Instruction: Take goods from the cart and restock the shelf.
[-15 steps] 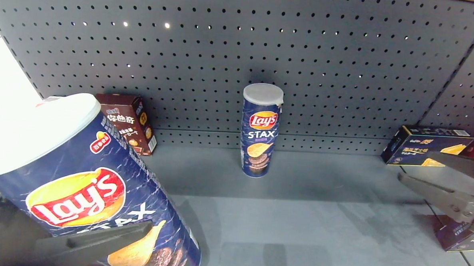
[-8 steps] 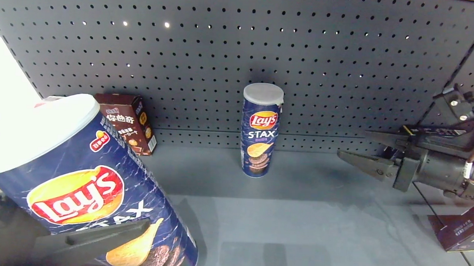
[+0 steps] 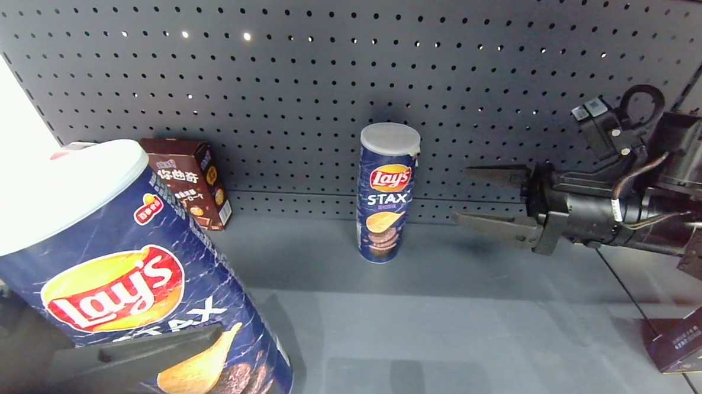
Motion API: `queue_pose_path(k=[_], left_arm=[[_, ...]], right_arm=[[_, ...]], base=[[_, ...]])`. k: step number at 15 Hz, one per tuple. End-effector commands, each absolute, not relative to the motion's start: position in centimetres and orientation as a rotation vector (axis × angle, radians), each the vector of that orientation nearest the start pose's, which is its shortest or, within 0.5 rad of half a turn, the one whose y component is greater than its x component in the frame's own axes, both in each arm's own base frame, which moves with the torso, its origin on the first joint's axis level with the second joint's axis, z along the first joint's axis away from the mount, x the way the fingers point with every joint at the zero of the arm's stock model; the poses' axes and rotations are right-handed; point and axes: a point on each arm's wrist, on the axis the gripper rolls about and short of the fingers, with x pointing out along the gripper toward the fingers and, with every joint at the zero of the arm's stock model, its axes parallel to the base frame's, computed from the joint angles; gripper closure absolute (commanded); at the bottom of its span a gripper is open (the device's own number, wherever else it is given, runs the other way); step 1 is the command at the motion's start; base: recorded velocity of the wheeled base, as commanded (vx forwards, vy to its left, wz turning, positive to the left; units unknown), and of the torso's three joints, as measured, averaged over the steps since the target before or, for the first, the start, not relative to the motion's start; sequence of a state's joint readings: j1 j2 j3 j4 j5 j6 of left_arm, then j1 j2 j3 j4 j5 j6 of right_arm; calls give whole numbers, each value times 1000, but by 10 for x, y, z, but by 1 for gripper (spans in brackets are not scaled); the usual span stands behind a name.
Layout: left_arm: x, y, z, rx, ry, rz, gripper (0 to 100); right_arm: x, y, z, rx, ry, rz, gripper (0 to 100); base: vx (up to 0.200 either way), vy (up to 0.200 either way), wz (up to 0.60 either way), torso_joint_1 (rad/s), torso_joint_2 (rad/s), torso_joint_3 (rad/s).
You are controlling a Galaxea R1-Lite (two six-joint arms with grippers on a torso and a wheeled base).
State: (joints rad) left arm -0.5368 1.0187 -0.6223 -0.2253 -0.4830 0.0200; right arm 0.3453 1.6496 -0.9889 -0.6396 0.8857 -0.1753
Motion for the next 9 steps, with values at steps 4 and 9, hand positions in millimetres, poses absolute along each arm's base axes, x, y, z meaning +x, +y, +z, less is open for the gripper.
queue_pose_path(k=[4,9], left_arm=[[109,-74,241,19,167,-1004,100],[111,-75,240,19,172,-1005,100]], right_arm=[[325,133,230,-149,-102,1288,0],[339,149,218,-141,-84,1315,0]], base=[[0,0,0,0,0,0],[0,0,0,0,0,0]])
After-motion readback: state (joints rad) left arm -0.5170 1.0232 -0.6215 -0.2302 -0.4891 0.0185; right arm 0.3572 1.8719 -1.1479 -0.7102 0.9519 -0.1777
